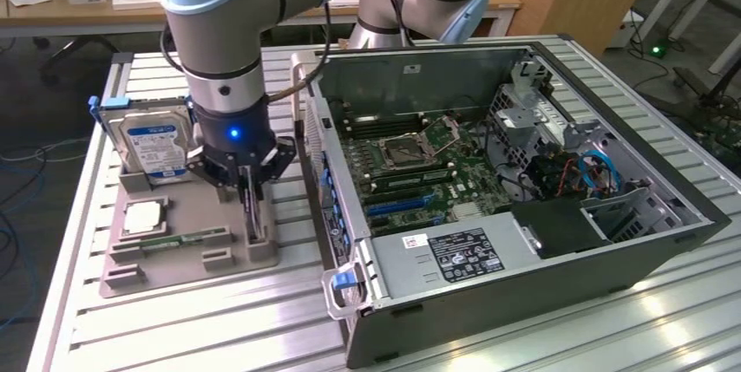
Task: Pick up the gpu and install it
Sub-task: 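Pick up the gpu and move the gpu toward the slot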
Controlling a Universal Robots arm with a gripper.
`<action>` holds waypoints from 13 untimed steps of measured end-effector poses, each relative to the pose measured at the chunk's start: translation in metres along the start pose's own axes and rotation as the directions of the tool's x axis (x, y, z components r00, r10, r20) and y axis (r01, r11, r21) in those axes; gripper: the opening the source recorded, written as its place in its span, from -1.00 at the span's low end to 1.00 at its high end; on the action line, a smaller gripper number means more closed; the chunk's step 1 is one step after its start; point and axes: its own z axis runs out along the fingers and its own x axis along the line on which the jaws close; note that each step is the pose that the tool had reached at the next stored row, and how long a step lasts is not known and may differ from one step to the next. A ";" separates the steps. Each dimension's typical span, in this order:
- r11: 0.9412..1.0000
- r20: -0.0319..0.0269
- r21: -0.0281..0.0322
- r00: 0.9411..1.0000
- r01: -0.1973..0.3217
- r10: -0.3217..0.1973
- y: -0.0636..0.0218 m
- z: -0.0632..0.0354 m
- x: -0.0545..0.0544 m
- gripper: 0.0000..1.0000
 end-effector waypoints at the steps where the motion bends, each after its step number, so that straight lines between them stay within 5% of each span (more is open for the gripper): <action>1: 1.000 0.000 -0.001 1.000 0.000 0.000 0.0000 -0.0022 0.000 -0.45; 8: 1.000 0.000 -0.012 1.000 0.000 0.000 0.0000 -0.0200 0.000 -0.45; 13: 1.000 -0.001 -0.024 1.000 0.000 0.000 -0.0001 -0.0335 -0.001 -0.45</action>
